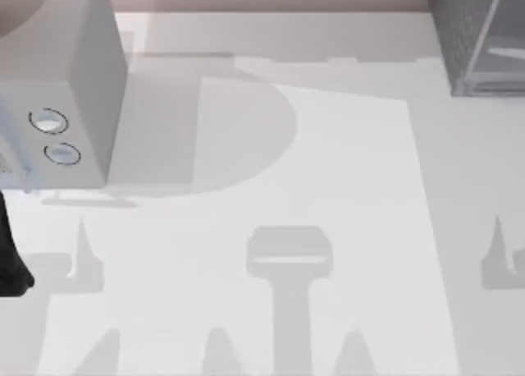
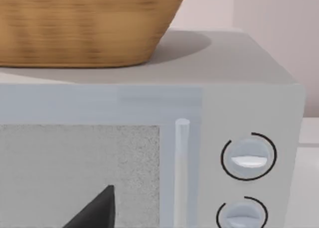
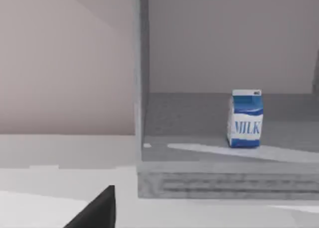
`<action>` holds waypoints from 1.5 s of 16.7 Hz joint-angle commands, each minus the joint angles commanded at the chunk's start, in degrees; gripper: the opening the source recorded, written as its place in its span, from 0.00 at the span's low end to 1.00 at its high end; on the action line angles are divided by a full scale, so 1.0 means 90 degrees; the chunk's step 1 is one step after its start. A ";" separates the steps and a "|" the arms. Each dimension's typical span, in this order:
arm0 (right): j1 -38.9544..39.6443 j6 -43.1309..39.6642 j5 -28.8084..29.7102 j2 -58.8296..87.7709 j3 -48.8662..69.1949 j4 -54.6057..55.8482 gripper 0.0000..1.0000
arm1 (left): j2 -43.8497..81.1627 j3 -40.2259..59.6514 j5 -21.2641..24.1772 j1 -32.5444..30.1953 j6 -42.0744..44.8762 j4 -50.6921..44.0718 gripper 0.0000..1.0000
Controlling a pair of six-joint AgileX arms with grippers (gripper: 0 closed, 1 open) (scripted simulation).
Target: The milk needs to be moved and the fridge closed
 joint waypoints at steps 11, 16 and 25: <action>-0.0009 0.0017 0.0063 -0.0460 0.0073 -0.0607 1.00 | 0.0000 0.0000 0.0000 0.0000 0.0000 0.0000 1.00; -0.0003 -0.0015 0.0067 -0.1635 0.1039 -0.2591 1.00 | 0.0000 0.0000 0.0000 0.0000 0.0000 0.0000 1.00; 0.0028 -0.0070 0.0060 -0.4287 0.3207 -0.7662 1.00 | 0.0000 0.0000 0.0000 0.0000 0.0000 0.0000 1.00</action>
